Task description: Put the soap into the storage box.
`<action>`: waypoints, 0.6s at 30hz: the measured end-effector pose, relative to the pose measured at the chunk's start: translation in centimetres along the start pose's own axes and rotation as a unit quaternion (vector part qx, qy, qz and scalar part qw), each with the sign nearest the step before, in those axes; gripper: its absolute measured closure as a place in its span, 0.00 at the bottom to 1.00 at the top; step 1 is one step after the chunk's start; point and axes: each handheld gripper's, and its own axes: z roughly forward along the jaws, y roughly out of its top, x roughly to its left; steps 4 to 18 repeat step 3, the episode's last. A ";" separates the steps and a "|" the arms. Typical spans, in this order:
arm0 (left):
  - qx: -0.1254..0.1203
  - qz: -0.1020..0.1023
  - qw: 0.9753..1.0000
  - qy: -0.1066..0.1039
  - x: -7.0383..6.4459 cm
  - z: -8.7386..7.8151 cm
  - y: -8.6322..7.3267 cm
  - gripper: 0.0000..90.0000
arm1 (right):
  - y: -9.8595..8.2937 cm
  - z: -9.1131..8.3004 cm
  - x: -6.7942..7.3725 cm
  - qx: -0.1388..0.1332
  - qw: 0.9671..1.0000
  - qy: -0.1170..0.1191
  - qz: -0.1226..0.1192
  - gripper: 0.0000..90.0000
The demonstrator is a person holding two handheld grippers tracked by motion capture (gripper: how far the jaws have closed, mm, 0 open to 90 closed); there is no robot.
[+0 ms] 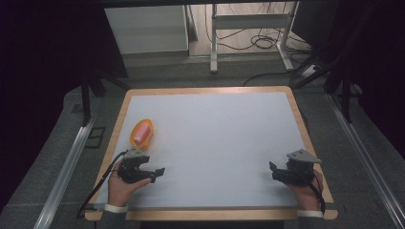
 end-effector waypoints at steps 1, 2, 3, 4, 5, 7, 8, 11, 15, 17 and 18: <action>-0.003 -0.001 1.000 0.000 0.0 -0.1 0.0 0.19 | 0.0 0.0 0.0 0.001 1.000 0.001 0.000 0.10; -0.003 -0.002 1.000 -0.005 0.0 -0.1 0.0 0.19 | 0.0 0.1 -0.1 0.000 1.000 0.005 0.003 0.10; -0.004 -0.004 1.000 -0.012 0.1 -0.1 0.0 0.19 | 0.0 0.1 -0.1 0.000 1.000 0.005 0.003 0.10; -0.004 -0.004 1.000 -0.012 0.1 -0.1 0.0 0.19 | 0.0 0.1 -0.1 0.000 1.000 0.005 0.003 0.10; -0.004 -0.004 1.000 -0.012 0.1 -0.1 0.0 0.19 | 0.0 0.1 -0.1 0.000 1.000 0.005 0.003 0.10; -0.004 -0.004 1.000 -0.012 0.1 -0.1 0.0 0.19 | 0.0 0.1 -0.1 0.000 1.000 0.005 0.003 0.10; -0.004 -0.004 1.000 -0.012 0.1 -0.1 0.0 0.19 | 0.0 0.1 -0.1 0.000 1.000 0.005 0.003 0.10; -0.004 -0.004 1.000 -0.012 0.1 -0.1 0.0 0.19 | 0.0 0.1 -0.1 0.000 1.000 0.005 0.003 0.10; -0.004 -0.004 1.000 -0.012 0.1 -0.1 0.0 0.19 | 0.0 0.1 -0.1 0.000 1.000 0.005 0.003 0.10; -0.004 -0.004 1.000 -0.012 0.1 -0.1 0.0 0.19 | 0.0 0.1 -0.1 0.000 1.000 0.005 0.003 0.10; -0.004 -0.004 1.000 -0.012 0.1 -0.1 0.0 0.19 | 0.0 0.1 -0.1 0.000 1.000 0.005 0.003 0.10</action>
